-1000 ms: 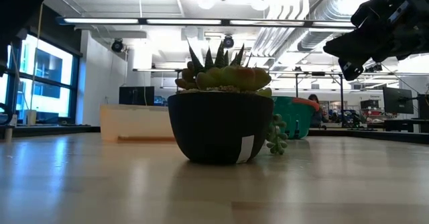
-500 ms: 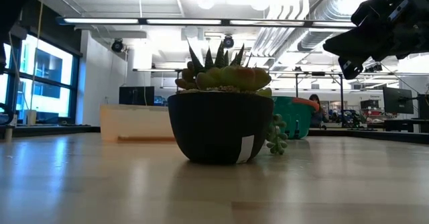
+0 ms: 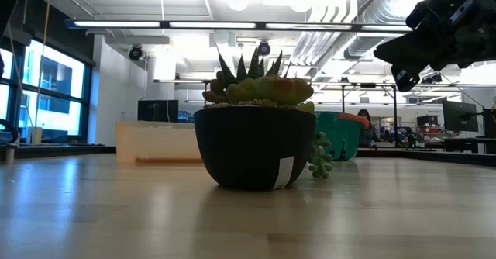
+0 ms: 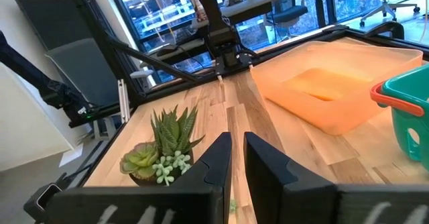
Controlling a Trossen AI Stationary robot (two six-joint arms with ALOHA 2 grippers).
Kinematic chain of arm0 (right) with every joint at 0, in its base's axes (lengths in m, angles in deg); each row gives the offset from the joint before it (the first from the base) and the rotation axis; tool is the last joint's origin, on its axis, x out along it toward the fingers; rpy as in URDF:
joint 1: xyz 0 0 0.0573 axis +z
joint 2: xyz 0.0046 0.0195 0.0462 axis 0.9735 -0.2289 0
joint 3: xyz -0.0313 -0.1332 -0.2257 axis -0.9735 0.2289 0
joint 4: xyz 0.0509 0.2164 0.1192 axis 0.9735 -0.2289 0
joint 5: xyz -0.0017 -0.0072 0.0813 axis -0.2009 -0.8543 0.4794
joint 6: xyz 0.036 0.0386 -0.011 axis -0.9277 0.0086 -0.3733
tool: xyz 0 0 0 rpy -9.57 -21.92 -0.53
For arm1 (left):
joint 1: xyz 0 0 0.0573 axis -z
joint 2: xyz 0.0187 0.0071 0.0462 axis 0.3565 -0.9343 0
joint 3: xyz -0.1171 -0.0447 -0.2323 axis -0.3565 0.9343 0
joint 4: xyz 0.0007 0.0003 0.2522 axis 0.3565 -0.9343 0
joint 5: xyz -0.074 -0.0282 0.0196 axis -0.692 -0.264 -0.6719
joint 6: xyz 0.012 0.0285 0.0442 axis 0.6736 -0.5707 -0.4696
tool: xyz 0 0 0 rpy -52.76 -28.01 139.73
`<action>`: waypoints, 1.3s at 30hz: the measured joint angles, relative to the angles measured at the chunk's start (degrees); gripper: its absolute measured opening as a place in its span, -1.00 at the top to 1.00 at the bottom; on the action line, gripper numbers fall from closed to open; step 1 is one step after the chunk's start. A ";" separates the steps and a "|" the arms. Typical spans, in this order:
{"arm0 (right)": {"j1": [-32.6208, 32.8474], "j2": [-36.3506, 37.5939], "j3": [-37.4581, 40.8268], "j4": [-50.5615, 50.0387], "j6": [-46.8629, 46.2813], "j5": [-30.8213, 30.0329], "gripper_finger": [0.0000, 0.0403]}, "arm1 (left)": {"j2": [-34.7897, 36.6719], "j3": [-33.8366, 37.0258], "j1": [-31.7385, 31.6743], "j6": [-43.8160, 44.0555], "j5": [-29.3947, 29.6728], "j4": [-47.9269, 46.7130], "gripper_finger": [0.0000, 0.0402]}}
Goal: Sort pens & pencils
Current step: Return to Home Position
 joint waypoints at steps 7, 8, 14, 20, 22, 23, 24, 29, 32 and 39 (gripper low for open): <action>0.00 0.01 0.00 0.98 0.49 -0.02 0.84 | 3.31 -0.03 4.55 -5.09 -18.94 2.41 0.56; 0.00 0.04 0.00 1.09 0.54 -0.03 0.84 | 3.82 -0.01 5.02 -5.54 -22.29 2.31 0.56; 0.00 0.07 0.00 2.37 0.54 -0.05 0.84 | 6.00 -0.03 7.90 -7.31 -34.48 6.60 0.56; -0.01 0.00 0.00 3.27 0.47 -0.08 0.84 | 8.13 -0.03 8.42 -3.89 -30.80 4.94 0.56; -0.02 0.00 0.00 3.37 0.43 -0.08 0.84 | 8.25 -0.04 8.46 -1.89 -28.49 3.48 0.56; -0.02 0.00 0.00 3.40 0.51 -0.32 0.84 | 8.24 -0.05 8.46 -0.99 -27.77 2.35 0.56; 0.00 0.00 0.00 3.40 0.51 -0.34 0.84 | 8.19 -0.03 8.46 0.20 -27.19 1.44 0.56; 0.00 0.00 0.00 3.42 0.54 -0.99 0.84 | 8.17 -0.03 8.48 3.01 -21.60 -0.92 0.56; -0.02 0.00 0.00 3.42 0.53 -3.24 0.84 | 8.82 -0.01 8.46 4.17 -17.30 -3.97 0.56; -0.01 0.04 0.00 3.95 0.05 -9.74 0.84 | 11.68 -0.04 8.44 7.03 -4.63 -13.30 0.56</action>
